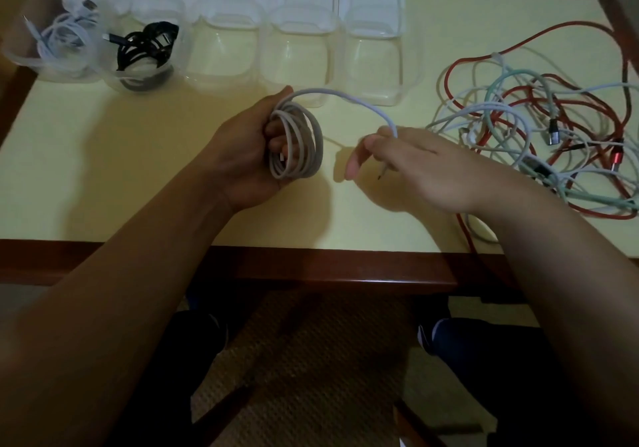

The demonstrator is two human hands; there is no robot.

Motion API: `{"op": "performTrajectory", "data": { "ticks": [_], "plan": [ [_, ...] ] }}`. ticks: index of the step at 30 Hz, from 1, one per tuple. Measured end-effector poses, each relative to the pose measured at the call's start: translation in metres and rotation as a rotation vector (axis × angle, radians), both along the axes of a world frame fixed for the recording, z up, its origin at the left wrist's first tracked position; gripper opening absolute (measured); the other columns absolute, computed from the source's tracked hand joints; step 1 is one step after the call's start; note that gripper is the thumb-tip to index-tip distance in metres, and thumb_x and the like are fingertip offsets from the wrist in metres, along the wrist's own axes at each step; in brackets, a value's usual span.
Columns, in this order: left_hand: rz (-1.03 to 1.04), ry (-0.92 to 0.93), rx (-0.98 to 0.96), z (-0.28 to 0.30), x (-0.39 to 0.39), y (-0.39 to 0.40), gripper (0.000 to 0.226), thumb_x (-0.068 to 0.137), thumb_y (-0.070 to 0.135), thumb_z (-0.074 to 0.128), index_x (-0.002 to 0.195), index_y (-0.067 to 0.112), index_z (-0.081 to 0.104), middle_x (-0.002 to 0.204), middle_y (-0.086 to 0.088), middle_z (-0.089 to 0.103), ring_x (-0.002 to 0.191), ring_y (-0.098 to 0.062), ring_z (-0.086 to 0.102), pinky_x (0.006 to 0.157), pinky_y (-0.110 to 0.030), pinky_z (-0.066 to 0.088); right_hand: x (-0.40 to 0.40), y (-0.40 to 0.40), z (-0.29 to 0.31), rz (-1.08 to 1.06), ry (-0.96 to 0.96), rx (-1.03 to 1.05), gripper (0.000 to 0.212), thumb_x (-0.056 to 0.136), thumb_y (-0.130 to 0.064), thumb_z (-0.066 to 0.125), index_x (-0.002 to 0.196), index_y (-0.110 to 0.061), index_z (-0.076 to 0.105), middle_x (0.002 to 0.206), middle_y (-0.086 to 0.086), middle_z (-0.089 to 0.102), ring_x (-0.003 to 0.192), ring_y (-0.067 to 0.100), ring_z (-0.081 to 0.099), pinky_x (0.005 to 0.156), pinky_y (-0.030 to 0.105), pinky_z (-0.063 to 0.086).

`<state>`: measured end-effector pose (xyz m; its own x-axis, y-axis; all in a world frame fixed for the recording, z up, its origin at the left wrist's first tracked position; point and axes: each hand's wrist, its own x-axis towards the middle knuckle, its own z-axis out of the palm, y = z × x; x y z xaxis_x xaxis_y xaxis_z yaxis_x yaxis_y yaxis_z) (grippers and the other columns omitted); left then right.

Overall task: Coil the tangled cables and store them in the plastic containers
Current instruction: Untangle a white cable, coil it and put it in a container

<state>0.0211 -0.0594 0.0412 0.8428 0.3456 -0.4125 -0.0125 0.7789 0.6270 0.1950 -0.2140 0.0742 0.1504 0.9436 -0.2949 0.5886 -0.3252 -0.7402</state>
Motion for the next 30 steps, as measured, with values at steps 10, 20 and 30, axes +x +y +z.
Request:
{"op": "performTrajectory", "data": {
  "ticks": [10,20,30],
  "plan": [
    [0.011,0.017,-0.002,0.000,0.005,-0.007,0.057,0.108,0.039,0.041,0.055,0.019,0.050,0.055,0.005,0.038,0.047,-0.009,0.045,0.051,-0.023,0.046,-0.010,0.012,-0.018,-0.286,0.400,0.351,0.012,0.106,-0.016,0.060,0.097,-0.012,0.066,0.075,0.005,0.071,0.055,0.016,0.058,0.052,0.029,0.040],
    [0.201,0.153,0.058,0.000,0.011,-0.015,0.059,0.107,0.041,0.044,0.057,0.015,0.063,0.061,-0.003,0.058,0.051,-0.017,0.064,0.046,-0.021,0.050,-0.033,0.016,-0.026,-0.395,0.743,0.208,0.009,0.098,-0.020,0.070,0.093,-0.014,0.076,0.097,0.006,0.079,0.063,0.009,0.051,0.056,0.022,0.040],
    [0.170,0.212,0.242,0.002,0.013,-0.022,0.056,0.102,0.049,0.053,0.059,0.016,0.039,0.047,0.000,0.032,0.041,-0.016,0.037,0.049,-0.030,0.040,-0.041,0.017,-0.030,-0.272,1.163,-0.001,0.032,0.088,-0.029,0.049,0.103,-0.008,0.069,0.087,0.001,0.065,0.074,0.014,0.053,0.063,0.028,0.044]
  ]
}}
